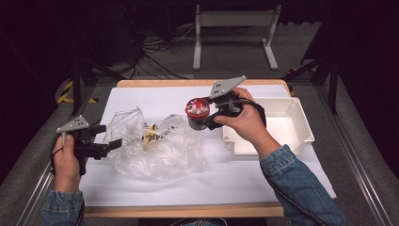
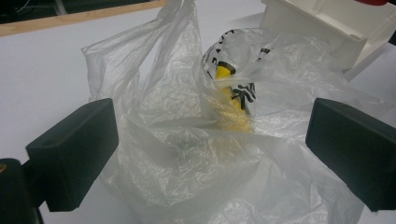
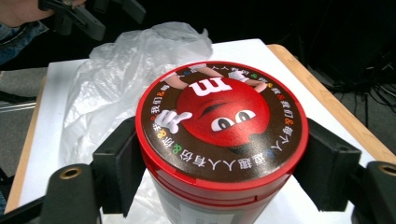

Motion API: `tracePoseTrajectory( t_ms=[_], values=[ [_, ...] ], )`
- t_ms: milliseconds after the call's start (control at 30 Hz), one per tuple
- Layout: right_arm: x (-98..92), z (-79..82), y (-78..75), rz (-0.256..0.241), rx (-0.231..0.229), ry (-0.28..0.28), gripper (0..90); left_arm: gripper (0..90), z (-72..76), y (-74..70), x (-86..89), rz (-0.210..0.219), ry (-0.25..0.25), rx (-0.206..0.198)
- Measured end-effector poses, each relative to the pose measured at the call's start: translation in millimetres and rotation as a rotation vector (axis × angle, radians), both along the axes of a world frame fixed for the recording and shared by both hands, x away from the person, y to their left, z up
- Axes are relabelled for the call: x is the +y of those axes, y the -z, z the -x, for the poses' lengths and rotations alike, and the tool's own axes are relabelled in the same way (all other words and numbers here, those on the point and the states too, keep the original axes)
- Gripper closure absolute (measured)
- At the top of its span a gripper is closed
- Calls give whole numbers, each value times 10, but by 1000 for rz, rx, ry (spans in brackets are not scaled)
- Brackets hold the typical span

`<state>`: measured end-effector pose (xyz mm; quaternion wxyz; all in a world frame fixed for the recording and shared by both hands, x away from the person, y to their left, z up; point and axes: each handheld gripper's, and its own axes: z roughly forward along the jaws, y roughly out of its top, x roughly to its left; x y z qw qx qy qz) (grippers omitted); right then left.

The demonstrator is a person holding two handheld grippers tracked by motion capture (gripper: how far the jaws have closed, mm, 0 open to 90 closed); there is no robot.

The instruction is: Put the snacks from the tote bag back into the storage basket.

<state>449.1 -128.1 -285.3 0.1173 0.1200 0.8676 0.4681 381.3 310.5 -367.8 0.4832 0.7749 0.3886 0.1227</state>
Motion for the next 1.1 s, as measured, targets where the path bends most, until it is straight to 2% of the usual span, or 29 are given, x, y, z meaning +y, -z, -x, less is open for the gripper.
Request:
tracePoseTrajectory(
  t_ms=[200, 433, 533, 600, 833, 967, 1100],
  values=[
    [-226, -83, -52, -11, -8, 34, 250, 42, 0, 13, -22, 7, 39, 5],
    [-406, -150, -88, -7, -20, 56, 250, 42, 8, 14, -26, 1, 57, 7],
    [-485, -187, -91, -6, -17, 71, 250, 40, 58, 21, -73, -6, 73, 39],
    [-544, -223, -86, -4, -12, 84, 251, 41, 62, 19, -89, -16, 89, 38],
    [-691, -346, -65, 33, -27, 131, 250, 45, 66, 8, -99, -27, 72, 22],
    [-741, -407, -27, 58, -22, 142, 250, 45, 49, 9, -90, -27, 65, 16],
    [-850, -512, 67, 80, -2, 159, 251, 45, 35, 19, -88, -37, 79, 12]
  ],
)
